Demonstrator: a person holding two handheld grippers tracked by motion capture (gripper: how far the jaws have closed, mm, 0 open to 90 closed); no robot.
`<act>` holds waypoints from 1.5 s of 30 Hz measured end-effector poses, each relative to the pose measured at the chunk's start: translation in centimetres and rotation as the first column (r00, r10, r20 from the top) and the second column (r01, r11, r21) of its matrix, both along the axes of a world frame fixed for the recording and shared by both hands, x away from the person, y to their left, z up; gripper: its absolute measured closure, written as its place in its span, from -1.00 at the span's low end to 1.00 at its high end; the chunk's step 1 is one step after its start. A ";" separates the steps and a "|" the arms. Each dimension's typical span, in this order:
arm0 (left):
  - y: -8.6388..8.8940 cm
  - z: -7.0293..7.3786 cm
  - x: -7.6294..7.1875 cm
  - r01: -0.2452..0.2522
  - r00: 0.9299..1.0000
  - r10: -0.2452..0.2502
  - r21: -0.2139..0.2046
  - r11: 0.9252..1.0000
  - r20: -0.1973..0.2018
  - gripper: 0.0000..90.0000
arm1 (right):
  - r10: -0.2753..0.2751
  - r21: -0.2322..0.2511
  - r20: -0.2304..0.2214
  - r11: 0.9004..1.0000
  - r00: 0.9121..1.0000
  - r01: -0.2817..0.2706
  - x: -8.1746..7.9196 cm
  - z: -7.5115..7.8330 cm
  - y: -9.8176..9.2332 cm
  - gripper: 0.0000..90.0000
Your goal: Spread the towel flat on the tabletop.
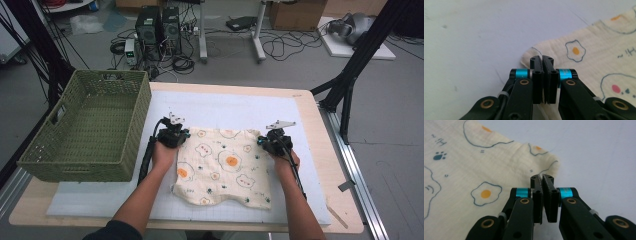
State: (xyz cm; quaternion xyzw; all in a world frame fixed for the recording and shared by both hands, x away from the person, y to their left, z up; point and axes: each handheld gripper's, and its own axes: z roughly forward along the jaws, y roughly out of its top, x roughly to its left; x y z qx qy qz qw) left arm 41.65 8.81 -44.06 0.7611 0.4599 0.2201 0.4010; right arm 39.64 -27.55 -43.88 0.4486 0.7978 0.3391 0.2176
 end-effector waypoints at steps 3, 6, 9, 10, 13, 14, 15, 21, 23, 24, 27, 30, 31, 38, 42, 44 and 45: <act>-0.1 0.9 1.0 -0.035 0.999 0.036 -0.018 0.999 0.018 0.93 | -0.024 -0.001 0.038 1.000 0.999 0.024 0.7 0.3 0.1 0.93; -0.3 1.8 1.7 -0.064 0.995 0.067 -0.046 0.997 0.069 0.93 | -0.040 -0.024 0.078 0.999 0.996 0.042 1.4 0.7 0.5 0.93; -0.6 1.9 2.0 -0.057 0.993 0.058 -0.013 0.998 0.100 0.90 | -0.066 -0.023 0.134 0.997 0.989 0.070 2.1 1.1 0.7 0.93; -0.7 1.7 2.1 -0.063 0.993 0.064 -0.010 0.998 0.100 0.79 | -0.079 -0.021 0.133 0.996 0.988 0.083 2.4 1.1 0.8 0.90; -0.5 1.2 2.2 -0.064 0.997 0.064 -0.005 0.998 0.045 0.25 | -0.108 -0.024 0.116 0.993 0.987 0.112 2.7 0.7 0.9 0.69; -0.4 1.1 2.2 -0.067 0.997 0.067 -0.004 0.998 0.032 0.11 | -0.113 -0.009 0.110 0.993 0.987 0.115 2.7 0.7 0.8 0.63; -0.2 1.1 2.1 -0.064 0.998 0.065 -0.014 0.998 0.027 0.04 | -0.117 0.003 0.110 0.993 0.987 0.117 2.6 0.7 0.8 0.57; 0.9 1.4 0.8 -0.034 0.999 0.034 -0.062 0.998 0.004 0.02 | -0.094 0.069 0.114 0.994 0.989 0.087 1.5 1.9 -0.5 0.43; 1.3 1.2 0.2 -0.024 1.000 0.024 -0.074 0.997 0.002 0.02 | -0.081 0.070 0.102 0.995 0.992 0.074 0.9 2.0 -1.0 0.39; 1.4 1.1 -0.2 -0.021 1.000 0.021 -0.069 0.997 -0.005 0.03 | -0.076 0.072 0.080 0.995 0.994 0.070 0.6 2.0 -1.3 0.38; 1.7 0.4 -1.2 -0.015 1.000 0.014 -0.065 0.998 -0.021 0.05 | -0.067 0.061 0.102 0.996 0.993 0.061 -0.7 2.1 -1.8 0.38; 1.7 0.0 -2.0 0.026 0.998 -0.030 -0.065 0.998 -0.063 0.08 | -0.050 0.060 0.089 0.997 0.995 0.044 -2.0 1.9 -2.4 0.37; 1.7 0.1 -2.3 0.036 0.998 -0.039 -0.065 0.997 -0.056 0.07 | -0.046 0.067 0.081 0.997 0.996 0.041 -2.5 1.7 -2.5 0.36; 1.9 -0.7 -4.8 0.085 0.994 -0.089 -0.065 0.994 -0.060 0.14 | 0.024 0.106 0.017 0.994 1.000 -0.025 -6.1 0.2 -2.7 0.27; 1.3 -0.8 -5.5 0.125 0.990 -0.125 -0.011 0.992 -0.064 0.27 | 0.056 0.086 -0.011 0.995 0.998 -0.055 -7.3 -0.8 -2.3 0.30; 1.0 -0.8 -5.7 0.148 0.988 -0.147 0.024 0.989 -0.050 0.77 | 0.063 0.081 -0.027 0.995 0.998 -0.061 -7.2 -1.0 -2.0 0.51; 0.8 -0.7 -5.7 0.144 0.989 -0.143 0.036 0.989 -0.047 0.91 | 0.077 0.096 -0.033 0.993 0.996 -0.074 -7.2 -1.0 -2.0 0.71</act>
